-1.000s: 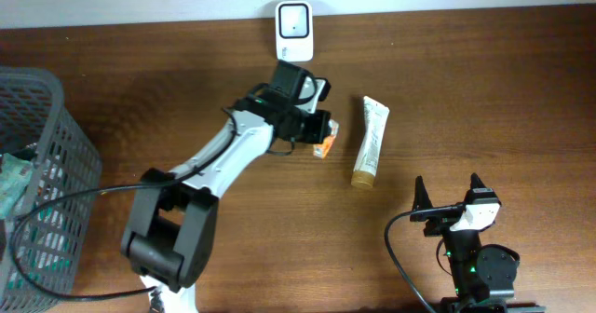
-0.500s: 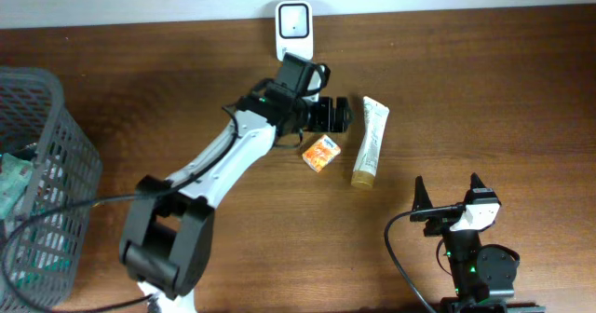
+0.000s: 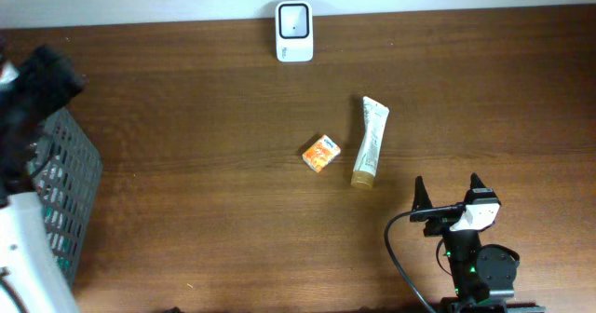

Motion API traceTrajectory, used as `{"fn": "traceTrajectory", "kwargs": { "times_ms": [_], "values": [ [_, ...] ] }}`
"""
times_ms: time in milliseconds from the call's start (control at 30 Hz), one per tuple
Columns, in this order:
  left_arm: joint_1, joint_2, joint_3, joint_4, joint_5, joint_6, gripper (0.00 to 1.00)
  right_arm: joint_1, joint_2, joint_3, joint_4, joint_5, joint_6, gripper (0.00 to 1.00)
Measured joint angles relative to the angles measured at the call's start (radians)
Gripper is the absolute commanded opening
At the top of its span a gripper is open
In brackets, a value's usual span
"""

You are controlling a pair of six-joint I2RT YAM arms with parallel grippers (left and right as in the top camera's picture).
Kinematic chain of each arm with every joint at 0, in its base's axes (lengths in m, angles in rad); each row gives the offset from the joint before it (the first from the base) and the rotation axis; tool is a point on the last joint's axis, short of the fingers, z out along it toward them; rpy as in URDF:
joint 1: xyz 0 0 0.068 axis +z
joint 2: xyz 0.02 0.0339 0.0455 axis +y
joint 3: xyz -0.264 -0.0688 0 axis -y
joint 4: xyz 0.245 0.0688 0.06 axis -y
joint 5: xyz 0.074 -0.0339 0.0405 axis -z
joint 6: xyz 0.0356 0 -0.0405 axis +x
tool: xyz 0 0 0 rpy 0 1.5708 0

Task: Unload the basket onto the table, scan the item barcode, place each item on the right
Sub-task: 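Place the orange tissue pack left of the white tube, then grasp the light green wipes packet in the basket with the left gripper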

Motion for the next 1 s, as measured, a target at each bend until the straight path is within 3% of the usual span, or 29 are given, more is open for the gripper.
{"fn": "traceTrajectory", "kwargs": {
  "times_ms": [133,233,333,467,767,900,1000],
  "values": [
    [0.253,0.025,-0.015,-0.045,-0.113,-0.020,0.95,0.000,-0.001,0.000,0.000,0.000,0.000,0.98],
    [0.353,0.073,-0.105,-0.020,-0.170,-0.050,0.95,0.000,-0.001,0.000,0.000,0.000,0.000,0.98],
    [0.390,0.192,-0.221,0.103,-0.191,-0.037,0.95,0.000,-0.001,0.000,0.000,0.001,0.000,0.98],
    [0.395,0.364,-0.246,0.193,-0.198,0.074,0.95,0.000,-0.001,0.000,0.000,0.000,0.000,0.98],
    [0.395,0.581,-0.248,0.357,-0.167,0.488,0.99,0.000,-0.001,0.000,0.000,0.000,0.000,0.98],
    [0.395,0.649,-0.249,0.409,-0.153,0.591,0.99,0.000,-0.001,0.000,0.000,0.000,0.000,0.98],
    [0.395,0.687,-0.249,0.424,-0.154,0.615,0.93,0.000,-0.001,0.000,0.000,0.000,0.000,0.98]
  ]
}}
